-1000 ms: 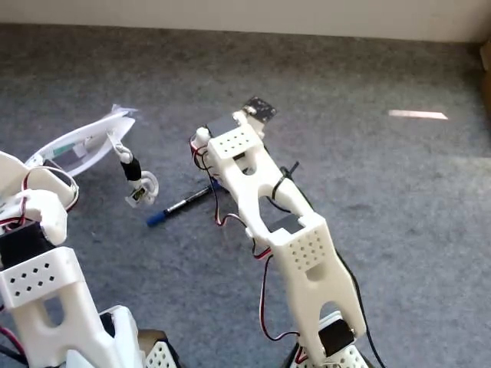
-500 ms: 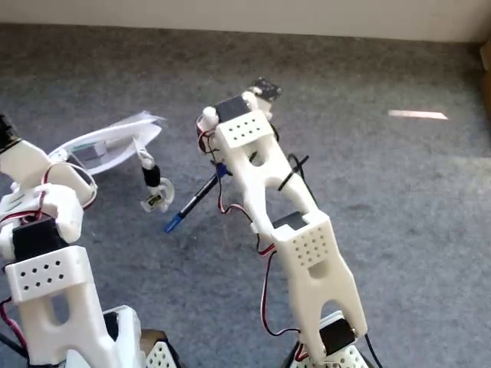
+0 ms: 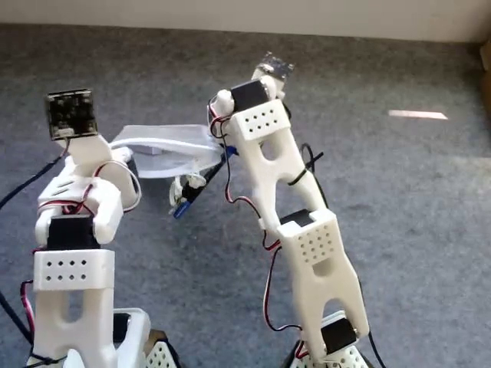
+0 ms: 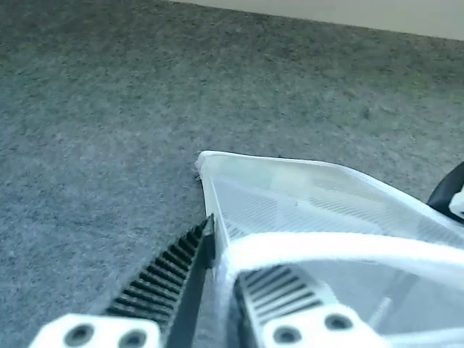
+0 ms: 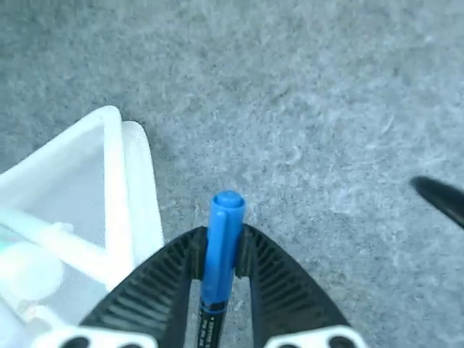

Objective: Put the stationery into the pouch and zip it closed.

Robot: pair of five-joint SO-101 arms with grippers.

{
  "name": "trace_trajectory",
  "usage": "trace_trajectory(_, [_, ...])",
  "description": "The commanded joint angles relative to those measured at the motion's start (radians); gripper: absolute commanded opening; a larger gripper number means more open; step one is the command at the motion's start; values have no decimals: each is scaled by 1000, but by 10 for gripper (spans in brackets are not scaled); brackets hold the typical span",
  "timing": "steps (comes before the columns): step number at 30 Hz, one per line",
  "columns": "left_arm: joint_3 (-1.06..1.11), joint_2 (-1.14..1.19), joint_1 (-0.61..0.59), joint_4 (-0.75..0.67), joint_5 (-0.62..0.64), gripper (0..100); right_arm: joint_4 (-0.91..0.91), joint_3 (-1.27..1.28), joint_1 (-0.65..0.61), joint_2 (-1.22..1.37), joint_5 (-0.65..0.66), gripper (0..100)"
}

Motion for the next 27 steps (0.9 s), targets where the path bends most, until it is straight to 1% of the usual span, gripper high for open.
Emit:
trace_trajectory(1, [-33,-41,62,-28,-14,7,21,-50,5,-27,41,4])
trace_trajectory(3, [-38,-41,76,-20,-14,7,21,-50,7,-36,41,4])
trace_trajectory(9, [-104,-39,93,64,-8,7,21,-36,7,-153,44,4])
trace_trajectory(12, [-142,-35,94,106,3,7,21,8,8,-179,78,4])
trace_trajectory(19, [-223,-33,93,183,135,7,21,38,8,-289,84,4])
trace_trajectory(23, [-229,-31,91,189,149,7,21,67,15,-367,157,4])
trace_trajectory(27, [-216,-31,68,187,167,7,19,142,54,-429,198,4])
